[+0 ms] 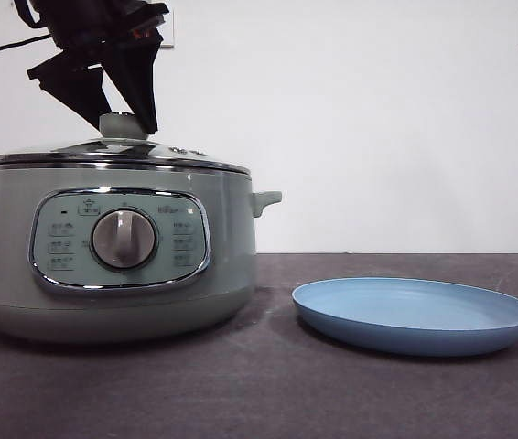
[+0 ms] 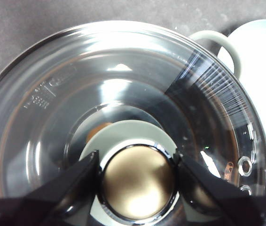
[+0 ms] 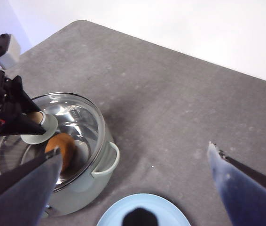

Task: Take the potato out from the steamer,put the potato on the plate,close the lid

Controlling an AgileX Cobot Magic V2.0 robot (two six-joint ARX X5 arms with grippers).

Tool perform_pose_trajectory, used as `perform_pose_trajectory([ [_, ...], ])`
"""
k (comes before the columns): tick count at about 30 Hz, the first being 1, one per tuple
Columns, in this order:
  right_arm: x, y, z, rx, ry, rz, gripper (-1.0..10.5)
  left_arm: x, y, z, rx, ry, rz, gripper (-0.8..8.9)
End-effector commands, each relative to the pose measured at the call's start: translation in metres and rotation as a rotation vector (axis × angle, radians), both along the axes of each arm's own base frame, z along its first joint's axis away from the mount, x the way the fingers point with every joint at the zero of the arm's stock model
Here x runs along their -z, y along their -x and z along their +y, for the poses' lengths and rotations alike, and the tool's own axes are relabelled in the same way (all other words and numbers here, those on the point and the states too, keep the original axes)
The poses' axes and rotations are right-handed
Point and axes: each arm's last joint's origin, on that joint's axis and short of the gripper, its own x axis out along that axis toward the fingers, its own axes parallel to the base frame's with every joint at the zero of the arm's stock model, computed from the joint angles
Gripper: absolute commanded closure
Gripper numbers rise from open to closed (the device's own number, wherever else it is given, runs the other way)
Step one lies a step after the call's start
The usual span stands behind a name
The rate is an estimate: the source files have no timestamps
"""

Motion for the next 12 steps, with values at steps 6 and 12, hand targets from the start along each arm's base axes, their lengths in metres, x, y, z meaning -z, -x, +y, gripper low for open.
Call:
perform_pose_trajectory([
  [6,-0.003,-0.002,0.009,-0.043,-0.087,0.021,3.2,-0.068,0.0,0.007,-0.062,-0.054,-0.233,8.21],
  [12,0.006,-0.007,0.033,-0.109,-0.077,0.058,3.2,-0.132,0.018,0.022,-0.195,-0.174,-0.437,8.21],
])
